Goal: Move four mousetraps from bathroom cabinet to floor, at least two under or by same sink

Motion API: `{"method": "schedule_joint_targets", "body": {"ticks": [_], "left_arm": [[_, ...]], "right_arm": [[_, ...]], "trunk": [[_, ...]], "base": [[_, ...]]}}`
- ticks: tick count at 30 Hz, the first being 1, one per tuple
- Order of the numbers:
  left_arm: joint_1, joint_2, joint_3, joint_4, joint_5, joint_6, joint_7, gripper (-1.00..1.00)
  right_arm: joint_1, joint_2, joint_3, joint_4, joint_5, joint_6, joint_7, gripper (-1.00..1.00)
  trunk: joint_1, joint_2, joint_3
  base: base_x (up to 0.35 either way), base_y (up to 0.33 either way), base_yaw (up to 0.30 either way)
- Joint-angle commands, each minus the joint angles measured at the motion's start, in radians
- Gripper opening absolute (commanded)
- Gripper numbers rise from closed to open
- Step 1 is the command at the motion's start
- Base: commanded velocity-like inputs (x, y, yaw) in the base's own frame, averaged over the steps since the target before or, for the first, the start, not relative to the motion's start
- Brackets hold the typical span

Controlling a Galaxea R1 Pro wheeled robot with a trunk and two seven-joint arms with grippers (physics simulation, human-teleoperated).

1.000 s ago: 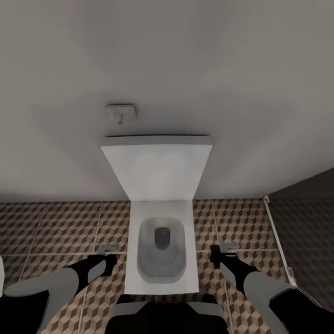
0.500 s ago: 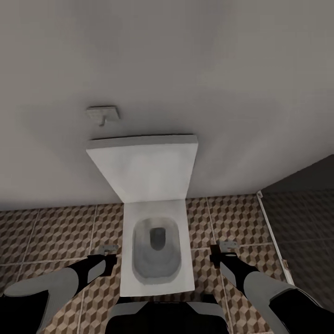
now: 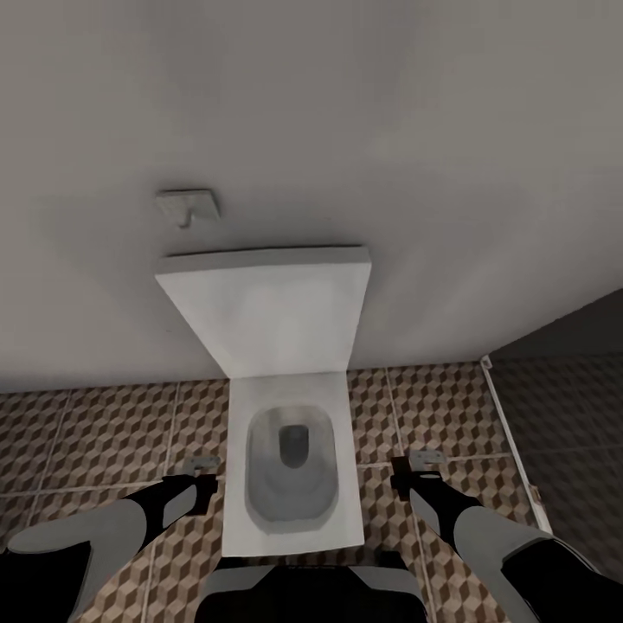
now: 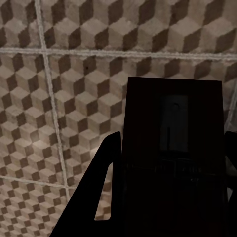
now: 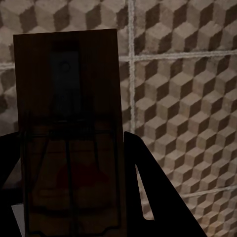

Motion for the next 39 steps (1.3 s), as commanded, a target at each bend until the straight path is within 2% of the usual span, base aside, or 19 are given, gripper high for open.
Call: {"method": "schedule_joint_targets", "body": {"ticks": [1, 15, 22, 39], "left_arm": [[0.0, 0.0, 0.0, 0.0, -0.002, 0.0, 0.002, -1.0], [0.0, 0.003, 0.0, 0.005, 0.0, 0.0, 0.002, -1.0], [0.0, 0.005, 0.0, 0.002, 0.004, -0.083, 0.002, -1.0], [0.0, 0.005, 0.0, 0.001, 0.004, -0.093, 0.002, -1.0]], "right_arm": [[0.0, 0.0, 0.0, 0.0, -0.003, -0.001, 0.0, -1.0], [0.0, 0.002, 0.0, 0.001, -0.002, -0.001, 0.0, -1.0], [0.0, 0.004, 0.0, 0.002, -0.002, -0.001, 0.0, -1.0], [0.0, 0.004, 0.0, 0.002, -0.001, -0.001, 0.0, -1.0]], "trunk": [[0.004, -0.007, -0.003], [0.058, -0.105, -0.047], [0.084, -0.154, -0.069], [0.15, -0.273, -0.099]], "base": [[0.0, 0.0, 0.0], [0.0, 0.0, 0.0], [0.0, 0.0, 0.0], [0.0, 0.0, 0.059]]}}
